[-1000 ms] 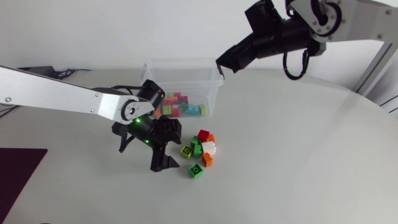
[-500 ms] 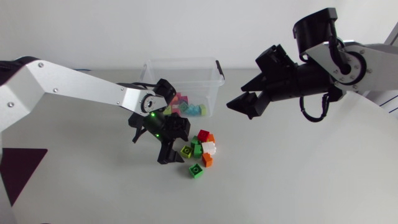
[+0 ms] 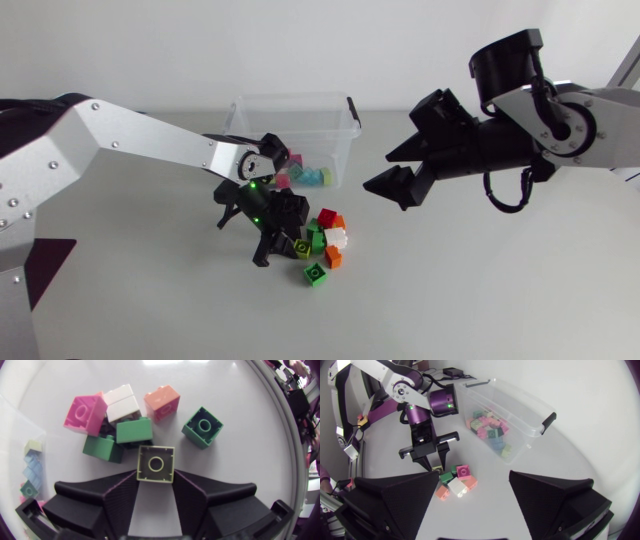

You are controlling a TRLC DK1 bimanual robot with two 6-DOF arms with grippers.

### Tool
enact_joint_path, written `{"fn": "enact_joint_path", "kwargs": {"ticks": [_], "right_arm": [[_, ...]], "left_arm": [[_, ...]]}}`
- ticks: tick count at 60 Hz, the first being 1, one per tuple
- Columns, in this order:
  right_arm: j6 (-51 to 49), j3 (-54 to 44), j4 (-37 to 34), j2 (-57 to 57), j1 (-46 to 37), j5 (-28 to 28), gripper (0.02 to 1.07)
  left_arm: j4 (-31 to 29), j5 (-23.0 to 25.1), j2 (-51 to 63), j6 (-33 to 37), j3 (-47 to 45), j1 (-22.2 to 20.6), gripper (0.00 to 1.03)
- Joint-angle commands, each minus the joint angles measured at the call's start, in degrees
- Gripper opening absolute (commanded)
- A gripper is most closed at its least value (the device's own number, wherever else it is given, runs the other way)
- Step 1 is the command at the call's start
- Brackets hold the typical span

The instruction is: Place the duplo bricks in the container

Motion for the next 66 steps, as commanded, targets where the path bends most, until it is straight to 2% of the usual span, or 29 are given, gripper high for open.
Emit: {"fn": "enact_joint_path", "kwargs": {"ticks": [1,7,14,28,41,53,58,66], "right_arm": [[-0.94,-2.21,-1.00,-1.13,1.32,0.42,1.03],[-0.76,-3.18,-1.17,-1.48,2.81,1.83,1.02],[-0.41,-3.27,-1.88,-1.66,4.22,2.97,1.02],[0.73,-3.18,-3.28,0.62,8.53,6.66,1.02],[1.70,-3.53,-3.37,2.29,10.20,7.63,1.02],[3.10,-4.23,-3.37,2.21,11.69,8.33,1.02],[3.37,-4.67,-3.37,2.21,12.57,9.39,1.02],[3.90,-4.85,-3.63,2.21,13.18,9.74,1.02]], "left_arm": [[-1.03,1.05,1.96,1.72,1.45,0.24,0.25],[-4.02,1.67,1.78,1.63,2.24,0.50,0.24],[-6.66,3.16,-1.38,1.54,2.86,2.88,0.24],[-12.64,6.24,-14.04,0.93,1.45,8.50,0.24],[-12.81,11.42,-18.34,-7.42,9.01,13.69,0.24],[-4.64,11.60,-16.32,-18.58,14.46,14.39,0.24],[1.87,11.51,-15.09,-25.79,16.48,14.83,0.24],[5.12,10.19,-12.81,-31.42,20.61,15.36,0.24]]}}
